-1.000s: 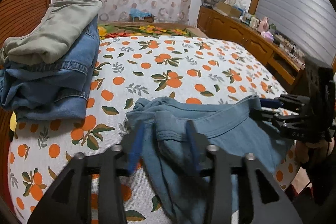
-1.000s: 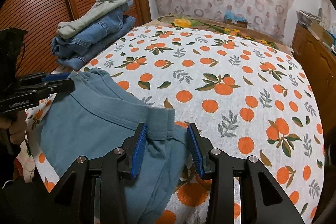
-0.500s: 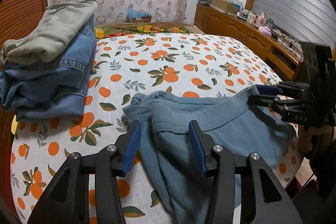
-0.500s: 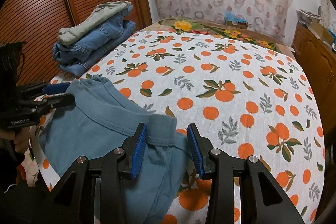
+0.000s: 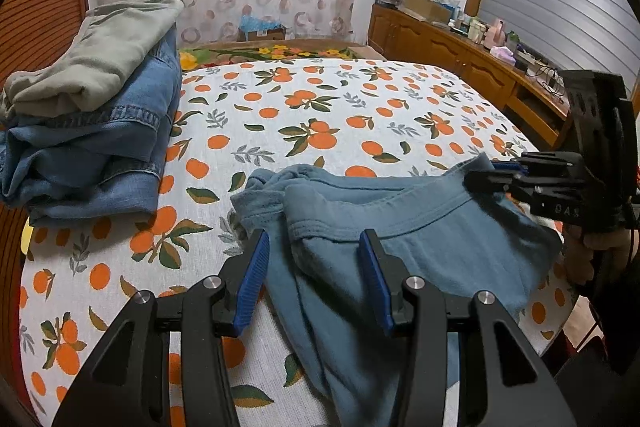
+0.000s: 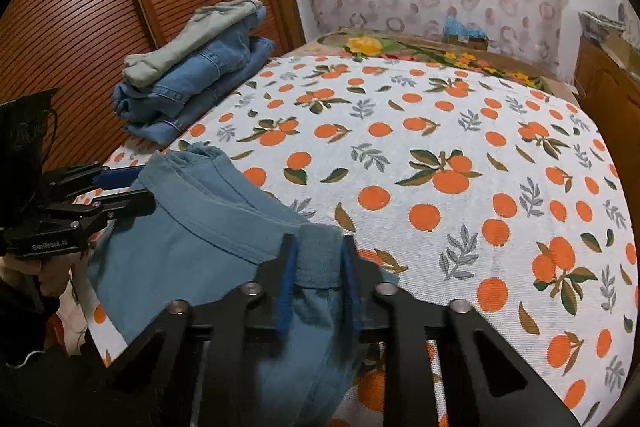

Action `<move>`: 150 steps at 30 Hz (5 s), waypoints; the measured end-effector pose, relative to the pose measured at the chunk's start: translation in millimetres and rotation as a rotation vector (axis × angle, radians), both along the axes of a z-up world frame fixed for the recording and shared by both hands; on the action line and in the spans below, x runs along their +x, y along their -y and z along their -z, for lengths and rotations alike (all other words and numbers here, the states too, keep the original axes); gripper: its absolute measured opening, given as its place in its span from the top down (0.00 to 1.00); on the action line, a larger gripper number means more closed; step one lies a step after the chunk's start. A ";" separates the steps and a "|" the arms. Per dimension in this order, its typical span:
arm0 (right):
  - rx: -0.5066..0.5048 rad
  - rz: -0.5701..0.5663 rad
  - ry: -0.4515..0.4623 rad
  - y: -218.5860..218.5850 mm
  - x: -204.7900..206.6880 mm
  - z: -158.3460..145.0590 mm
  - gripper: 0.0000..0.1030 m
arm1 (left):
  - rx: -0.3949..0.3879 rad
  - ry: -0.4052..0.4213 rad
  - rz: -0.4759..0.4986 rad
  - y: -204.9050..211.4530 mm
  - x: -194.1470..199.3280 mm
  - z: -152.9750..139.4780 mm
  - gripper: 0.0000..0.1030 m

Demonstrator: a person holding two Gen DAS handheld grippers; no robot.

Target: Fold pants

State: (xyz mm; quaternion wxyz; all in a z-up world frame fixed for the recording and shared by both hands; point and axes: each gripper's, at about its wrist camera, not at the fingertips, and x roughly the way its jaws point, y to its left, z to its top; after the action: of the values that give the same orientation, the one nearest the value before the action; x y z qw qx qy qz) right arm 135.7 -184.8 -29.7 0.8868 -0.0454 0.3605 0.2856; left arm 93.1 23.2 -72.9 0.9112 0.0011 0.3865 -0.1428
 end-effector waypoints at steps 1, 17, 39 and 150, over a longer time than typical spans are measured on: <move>0.002 0.009 0.016 1.3 -2.0 -1.7 0.87 | 0.000 0.001 0.000 0.1 -1.3 -1.1 0.53; -0.019 0.073 0.014 8.4 -17.5 -4.6 0.77 | 0.010 0.004 -0.014 -2.6 -12.6 -4.4 0.53; -0.141 0.165 0.009 1.8 -68.1 -2.1 0.40 | 0.026 -0.047 -0.034 -0.7 -8.3 17.5 0.48; 0.001 0.097 0.182 15.3 -103.1 -46.5 0.89 | -0.117 0.189 0.023 17.4 -44.5 -66.9 0.82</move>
State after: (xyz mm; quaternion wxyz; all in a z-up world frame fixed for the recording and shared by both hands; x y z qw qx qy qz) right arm 32.5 -200.1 16.9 0.9287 -0.0533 0.2801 0.2370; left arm 48.6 5.8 -5.9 0.9404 -0.0343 0.2898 -0.1748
